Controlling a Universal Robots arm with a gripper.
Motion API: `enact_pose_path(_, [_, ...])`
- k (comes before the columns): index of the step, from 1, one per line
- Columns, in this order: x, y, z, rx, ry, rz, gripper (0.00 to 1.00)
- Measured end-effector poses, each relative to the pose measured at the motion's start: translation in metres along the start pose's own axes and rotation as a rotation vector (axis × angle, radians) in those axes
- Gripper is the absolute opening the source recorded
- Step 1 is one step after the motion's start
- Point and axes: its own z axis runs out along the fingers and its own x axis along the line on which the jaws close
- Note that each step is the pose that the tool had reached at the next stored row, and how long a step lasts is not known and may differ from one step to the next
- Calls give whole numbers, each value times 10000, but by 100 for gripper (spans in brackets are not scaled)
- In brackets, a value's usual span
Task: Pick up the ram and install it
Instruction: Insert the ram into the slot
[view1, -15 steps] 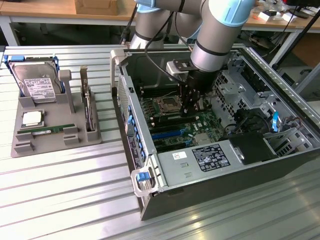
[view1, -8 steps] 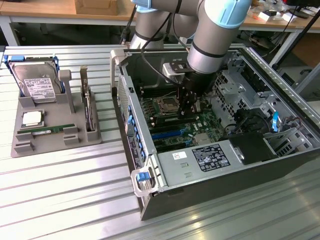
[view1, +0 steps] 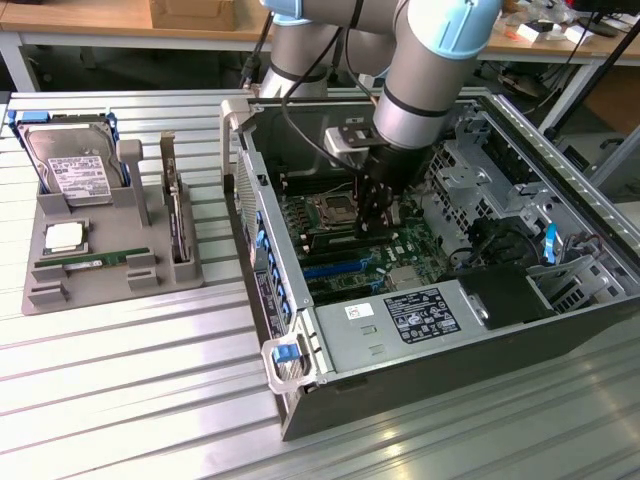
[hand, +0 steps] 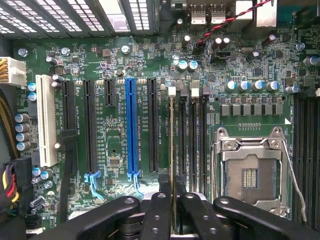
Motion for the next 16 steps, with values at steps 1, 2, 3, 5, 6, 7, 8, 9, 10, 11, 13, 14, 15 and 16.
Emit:
enact_pose_path(1, [1, 0, 3, 0, 0, 0, 13])
enact_pose_path(2, [0, 0, 13, 0, -1, 0, 13])
enact_pose_path(3, [0, -1, 19, 0, 2, 0, 13])
enact_pose_path(5, [-3, 0, 22, -1, 2, 0, 13])
enact_pose_path(6, [-4, 0, 20, 0, 1, 0, 13])
enact_pose_path(7, [-4, 0, 17, 0, 4, 0, 13])
enact_pose_path(8, [-3, 0, 8, -1, 10, 0, 13])
enact_pose_path(9, [-4, -2, 1, 1, 13, 2, 13])
enact_pose_path(10, [-3, -3, 0, 1, 15, 0, 13])
enact_pose_path(11, [-5, -6, -1, -1, 17, -1, 13])
enact_pose_path(13, [-10, -10, 1, -3, 17, 0, 13])
enact_pose_path(14, [-10, -10, 1, -4, 18, 1, 13])
enact_pose_path(15, [-11, -10, 4, -3, 17, 0, 13])
enact_pose_path(16, [-11, -10, 9, -3, 16, 0, 13])
